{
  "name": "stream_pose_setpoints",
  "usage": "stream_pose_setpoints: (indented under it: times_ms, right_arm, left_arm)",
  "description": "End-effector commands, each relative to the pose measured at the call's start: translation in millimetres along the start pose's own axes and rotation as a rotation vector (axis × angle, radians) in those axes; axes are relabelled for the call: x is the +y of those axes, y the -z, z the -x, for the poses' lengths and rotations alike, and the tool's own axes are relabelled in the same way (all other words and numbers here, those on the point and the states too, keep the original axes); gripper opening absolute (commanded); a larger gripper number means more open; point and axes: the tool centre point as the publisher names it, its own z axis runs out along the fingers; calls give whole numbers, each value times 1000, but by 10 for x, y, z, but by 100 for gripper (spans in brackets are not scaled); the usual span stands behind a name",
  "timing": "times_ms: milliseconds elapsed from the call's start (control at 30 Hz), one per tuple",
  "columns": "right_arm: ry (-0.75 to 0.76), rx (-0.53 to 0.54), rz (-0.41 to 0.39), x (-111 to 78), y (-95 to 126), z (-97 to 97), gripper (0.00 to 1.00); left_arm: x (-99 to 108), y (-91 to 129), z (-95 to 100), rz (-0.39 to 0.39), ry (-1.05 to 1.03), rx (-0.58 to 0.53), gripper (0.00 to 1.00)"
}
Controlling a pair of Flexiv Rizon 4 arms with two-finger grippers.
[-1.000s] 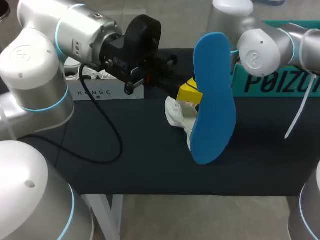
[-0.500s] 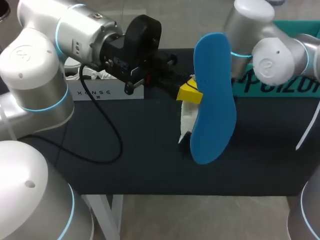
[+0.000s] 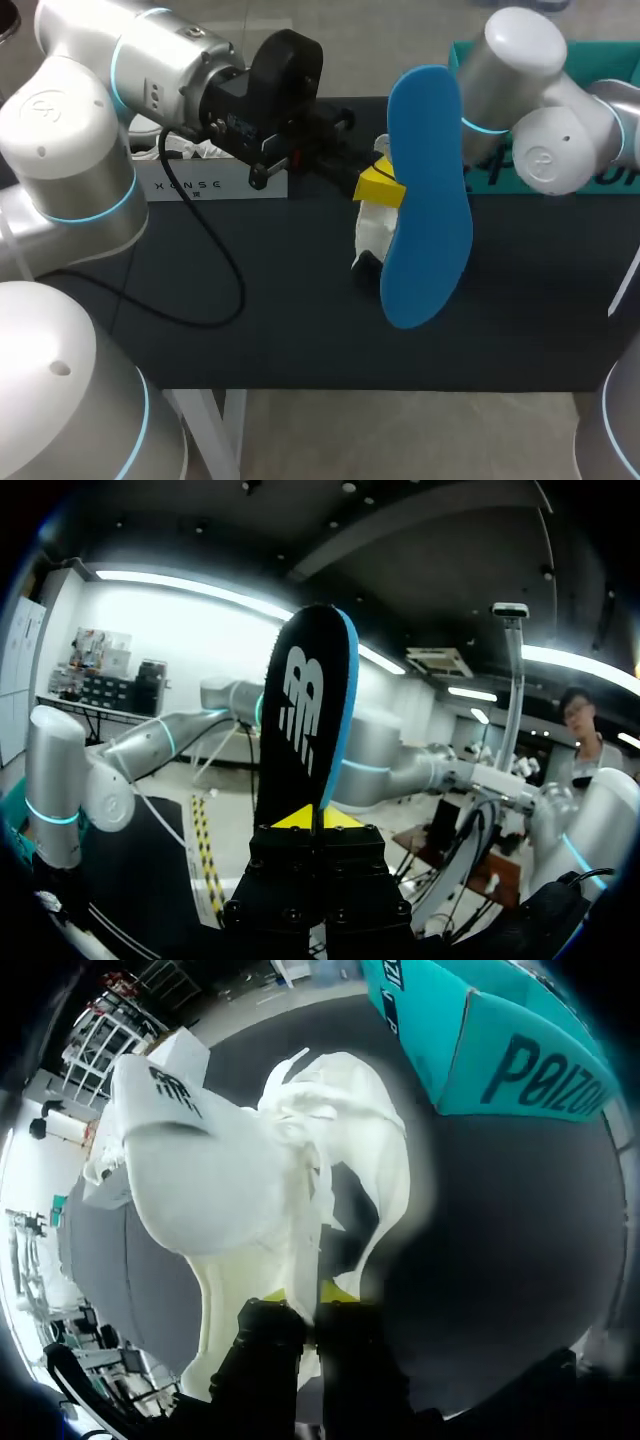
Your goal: Take the shoe out of the shoebox, open the shoe tongue, remove and reinsert the insole, then place the shoe into the shoebox
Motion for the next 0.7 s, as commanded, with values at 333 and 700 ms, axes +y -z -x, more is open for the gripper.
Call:
stream_pose_setpoints:
  times_ms: [333, 700]
  right_arm:
    - [247, -34, -72, 32, -17, -24, 0]
    - [258, 3, -190, -52, -374, 37, 100]
  left_arm:
    - [5, -10, 6, -2, 0, 1, 0]
    - [5, -10, 6, -2, 0, 1, 0]
